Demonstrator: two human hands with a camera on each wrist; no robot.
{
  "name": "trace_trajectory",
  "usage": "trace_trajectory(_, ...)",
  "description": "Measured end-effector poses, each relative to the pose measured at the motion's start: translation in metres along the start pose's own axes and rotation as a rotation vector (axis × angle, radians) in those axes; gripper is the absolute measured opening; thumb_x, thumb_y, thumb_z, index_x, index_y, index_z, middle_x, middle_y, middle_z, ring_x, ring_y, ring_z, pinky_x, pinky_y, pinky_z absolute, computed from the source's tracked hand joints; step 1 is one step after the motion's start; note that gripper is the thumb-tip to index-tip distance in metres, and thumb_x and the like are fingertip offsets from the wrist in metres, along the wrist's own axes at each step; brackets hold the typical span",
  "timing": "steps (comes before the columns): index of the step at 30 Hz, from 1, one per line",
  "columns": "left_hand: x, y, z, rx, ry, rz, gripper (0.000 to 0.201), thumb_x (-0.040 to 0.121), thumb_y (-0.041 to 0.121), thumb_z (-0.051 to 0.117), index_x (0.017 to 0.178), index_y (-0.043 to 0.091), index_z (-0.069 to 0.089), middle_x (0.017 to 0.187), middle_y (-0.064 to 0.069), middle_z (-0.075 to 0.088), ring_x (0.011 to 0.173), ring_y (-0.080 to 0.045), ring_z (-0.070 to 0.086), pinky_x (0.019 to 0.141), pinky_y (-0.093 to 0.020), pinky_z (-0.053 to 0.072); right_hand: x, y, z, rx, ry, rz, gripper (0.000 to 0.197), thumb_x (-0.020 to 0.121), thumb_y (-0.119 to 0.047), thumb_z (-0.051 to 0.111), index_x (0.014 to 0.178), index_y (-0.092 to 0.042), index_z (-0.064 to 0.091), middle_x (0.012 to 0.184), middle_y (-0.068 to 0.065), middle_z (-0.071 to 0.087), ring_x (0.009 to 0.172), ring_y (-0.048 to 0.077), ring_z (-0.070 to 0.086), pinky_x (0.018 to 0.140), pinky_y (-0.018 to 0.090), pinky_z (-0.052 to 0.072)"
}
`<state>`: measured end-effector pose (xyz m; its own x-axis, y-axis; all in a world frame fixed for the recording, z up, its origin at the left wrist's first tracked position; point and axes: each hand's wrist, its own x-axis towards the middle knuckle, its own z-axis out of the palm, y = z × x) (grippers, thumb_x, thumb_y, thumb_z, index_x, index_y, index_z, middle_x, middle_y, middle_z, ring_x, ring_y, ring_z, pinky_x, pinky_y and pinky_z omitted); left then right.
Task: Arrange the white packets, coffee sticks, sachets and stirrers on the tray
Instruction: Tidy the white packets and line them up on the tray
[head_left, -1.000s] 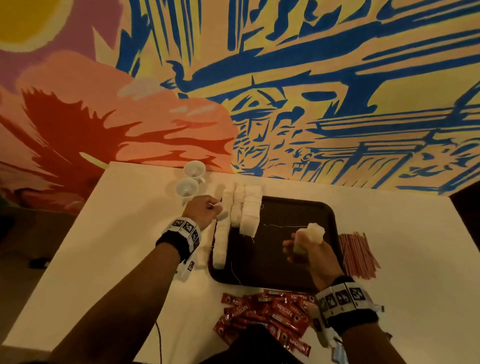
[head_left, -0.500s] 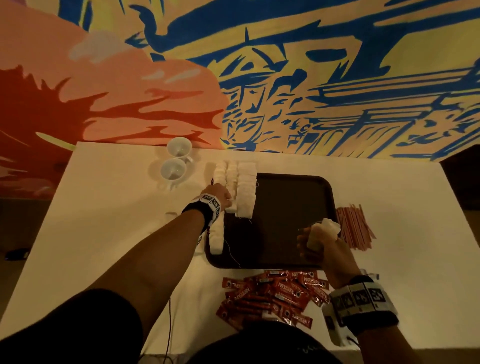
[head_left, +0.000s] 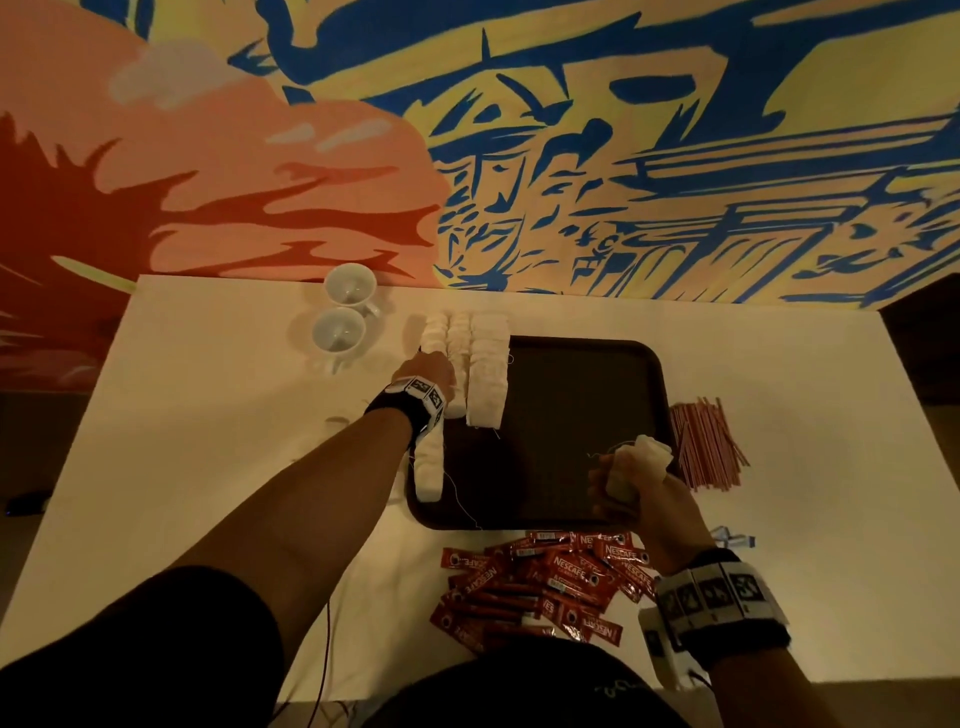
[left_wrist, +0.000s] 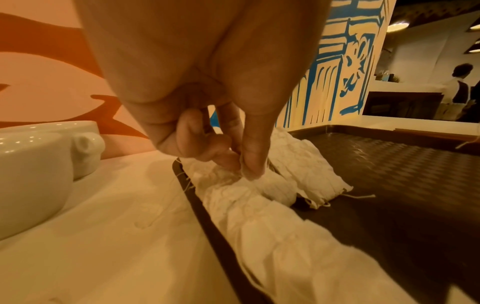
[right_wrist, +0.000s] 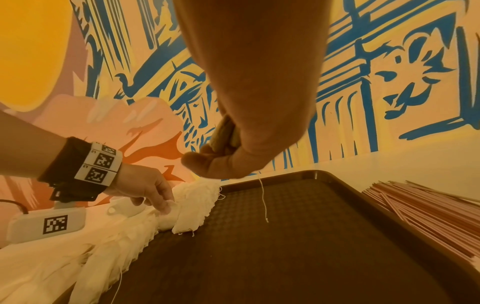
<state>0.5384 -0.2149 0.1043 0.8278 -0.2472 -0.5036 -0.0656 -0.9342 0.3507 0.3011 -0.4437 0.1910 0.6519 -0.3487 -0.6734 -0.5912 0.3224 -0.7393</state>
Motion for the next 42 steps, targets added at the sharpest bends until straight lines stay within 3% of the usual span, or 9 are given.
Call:
trace_trajectory(7, -0.002, -0.001, 0.000, 0.032, 0.087, -0.007, 0.055, 0.084, 0.031, 0.078, 0.130, 0.012, 0.054, 0.125, -0.014, 0.059, 0.115, -0.037, 0.059, 0.093, -0.041, 0.048, 0.003, -0.001, 0.000, -0.037, -0.031, 0.011, 0.035, 0.102, -0.033, 0.057, 0.118, -0.003, 0.066, 0.111, 0.019, 0.073, 0.099, 0.031, 0.070, 0.077, 0.041, 0.058)
trace_trajectory(13, -0.022, -0.012, -0.004, -0.118, 0.188, -0.052, 0.025, 0.090, 0.035, 0.068, 0.106, 0.016, 0.062, 0.112, -0.008, 0.065, 0.108, -0.031, 0.059, 0.091, -0.039, 0.048, 0.026, -0.008, 0.021, -0.142, -0.090, 0.026, 0.035, 0.107, -0.035, 0.049, 0.117, -0.007, 0.067, 0.110, 0.013, 0.075, 0.101, 0.027, 0.072, 0.081, 0.038, 0.059)
trace_trajectory(16, -0.035, -0.015, 0.009, -0.172, 0.107, -0.107, 0.012, 0.087, 0.034, 0.070, 0.093, 0.025, 0.066, 0.107, -0.004, 0.068, 0.101, -0.027, 0.064, 0.086, -0.036, 0.055, 0.044, -0.010, 0.040, -0.158, -0.100, 0.035, 0.033, 0.108, -0.034, 0.047, 0.117, -0.010, 0.067, 0.113, 0.012, 0.074, 0.102, 0.025, 0.071, 0.080, 0.036, 0.058)
trace_trajectory(19, -0.045, -0.015, 0.025, -0.157, 0.004, -0.090, 0.014, 0.085, 0.032, 0.071, 0.099, 0.028, 0.070, 0.112, -0.002, 0.069, 0.105, -0.026, 0.065, 0.089, -0.033, 0.055, 0.060, -0.012, 0.060, -0.179, -0.110, 0.067, 0.029, 0.109, -0.030, 0.045, 0.116, -0.011, 0.066, 0.116, 0.010, 0.071, 0.105, 0.024, 0.069, 0.085, 0.036, 0.058)
trace_trajectory(26, -0.053, -0.010, 0.042, 0.007, 0.023, 0.005, 0.040, 0.093, 0.031, 0.061, 0.132, 0.027, 0.062, 0.131, -0.005, 0.064, 0.119, -0.029, 0.060, 0.097, -0.035, 0.047, 0.088, -0.018, 0.095, -0.268, -0.102, 0.151, 0.026, 0.110, -0.028, 0.043, 0.116, -0.015, 0.064, 0.122, 0.007, 0.065, 0.114, 0.027, 0.064, 0.102, 0.045, 0.054)
trace_trajectory(31, -0.054, -0.006, 0.039, 0.037, 0.001, 0.033, 0.038, 0.095, 0.027, 0.056, 0.133, 0.029, 0.062, 0.132, -0.006, 0.062, 0.118, -0.030, 0.060, 0.097, -0.036, 0.048, 0.097, -0.025, 0.111, -0.303, -0.093, 0.201, 0.029, 0.109, -0.027, 0.043, 0.126, -0.014, 0.062, 0.126, 0.009, 0.060, 0.116, 0.027, 0.062, 0.104, 0.046, 0.053)
trace_trajectory(35, -0.050, -0.005, 0.036, 0.013, 0.023, 0.045, 0.033, 0.096, 0.027, 0.053, 0.127, 0.029, 0.065, 0.126, -0.006, 0.063, 0.112, -0.031, 0.061, 0.092, -0.037, 0.049, 0.105, -0.026, 0.119, -0.376, -0.112, 0.182, 0.031, 0.109, -0.026, 0.043, 0.124, -0.004, 0.060, 0.118, 0.022, 0.065, 0.101, 0.029, 0.061, 0.103, 0.051, 0.053)
trace_trajectory(40, -0.045, 0.005, 0.033, -0.158, 0.084, -0.009, 0.029, 0.095, 0.025, 0.058, 0.123, 0.022, 0.064, 0.126, -0.004, 0.065, 0.116, -0.028, 0.060, 0.099, -0.039, 0.048, 0.113, -0.025, 0.124, -0.422, -0.119, 0.218, 0.042, 0.109, -0.027, 0.041, 0.128, 0.008, 0.058, 0.125, 0.030, 0.063, 0.117, 0.043, 0.062, 0.102, 0.053, 0.052)
trace_trajectory(42, -0.045, 0.009, 0.033, -0.190, 0.091, -0.032, 0.028, 0.096, 0.027, 0.056, 0.122, 0.020, 0.065, 0.126, -0.004, 0.065, 0.115, -0.029, 0.061, 0.100, -0.040, 0.047, 0.114, -0.027, 0.126, -0.437, -0.119, 0.227, 0.040, 0.109, -0.026, 0.040, 0.127, 0.006, 0.057, 0.118, 0.025, 0.064, 0.118, 0.040, 0.062, 0.104, 0.051, 0.052)
